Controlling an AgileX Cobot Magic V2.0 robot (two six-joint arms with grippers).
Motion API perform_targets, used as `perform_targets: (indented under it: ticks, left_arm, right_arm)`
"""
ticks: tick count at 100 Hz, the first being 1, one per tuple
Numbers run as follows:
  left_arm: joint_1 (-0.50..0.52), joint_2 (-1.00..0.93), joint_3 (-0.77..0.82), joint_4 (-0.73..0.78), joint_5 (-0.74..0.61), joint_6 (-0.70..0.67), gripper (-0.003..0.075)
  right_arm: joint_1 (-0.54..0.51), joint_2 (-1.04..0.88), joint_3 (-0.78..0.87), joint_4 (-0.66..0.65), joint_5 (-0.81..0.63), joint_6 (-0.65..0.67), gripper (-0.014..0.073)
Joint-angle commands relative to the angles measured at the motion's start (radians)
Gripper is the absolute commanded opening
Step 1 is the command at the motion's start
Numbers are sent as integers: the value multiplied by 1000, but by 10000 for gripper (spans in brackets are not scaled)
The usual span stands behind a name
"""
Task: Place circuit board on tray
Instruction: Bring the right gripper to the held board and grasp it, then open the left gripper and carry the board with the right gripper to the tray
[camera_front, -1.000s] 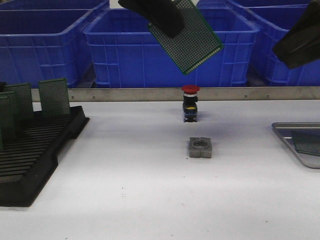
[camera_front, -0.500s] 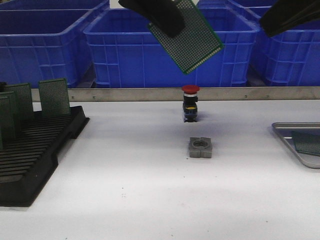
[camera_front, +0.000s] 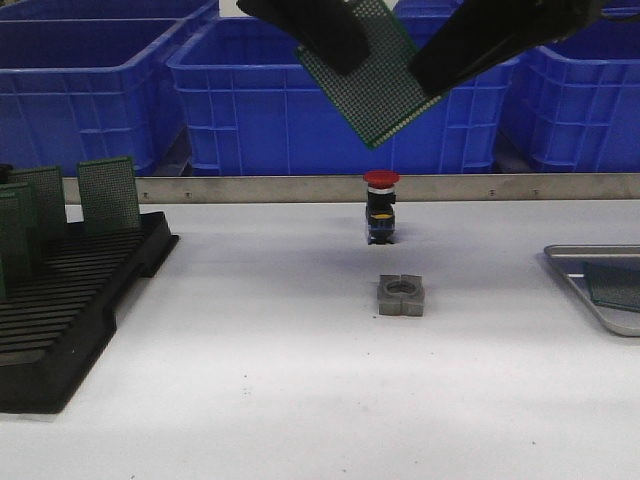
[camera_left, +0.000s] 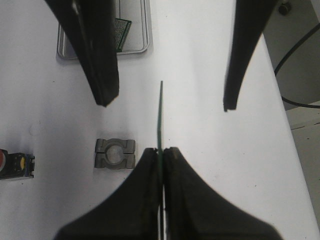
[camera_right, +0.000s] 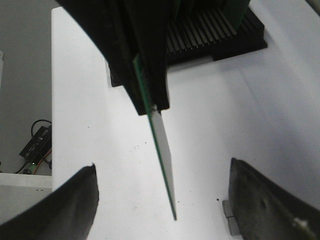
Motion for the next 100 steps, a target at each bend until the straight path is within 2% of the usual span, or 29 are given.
perform_targets:
  ticks: [1,17,24,34,46,60,79,89,96,100]
  left_arm:
    - [-9,-48,-31,-62,37,-11,-18]
    - [-9,-48,-31,-62,37,-11,-18]
    - [-9,-48,-31,-62,37,-11,-18]
    - [-9,-48,-31,-62,37,-11,-18]
    - [-9,-48,-31,-62,37,-11,-18]
    - [-9,-48,-31,-62,37,-11,-18]
    - [-9,-48,-31,-62,37,-11,-13]
    - [-9,-48,-31,-62,37,-11,66]
    - [-9,-48,-31,-62,37,-11,188]
    - [-9,-48,-31,-62,37,-11,286]
  right_arm:
    - [20,-22,-30,69,3,-11,558]
    - [44,-19,-30,71,-24,-11,553]
    - [44,-19,-30,71,-27,-11,502]
    - [44,-19,-30,71,-28,-10,365]
    - [44,-19,-30,71,-28,-10,146]
    - [44,-19,-30,76,-27,-10,-73]
    - [44,-19,-30,90,-23,-10,-64]
    - [44,-19,-30,92,-24,-10,-64]
    - [44,-19,-30,92,-25,-10,-64]
    - [44,-19,-30,92,-26,-10,-64]
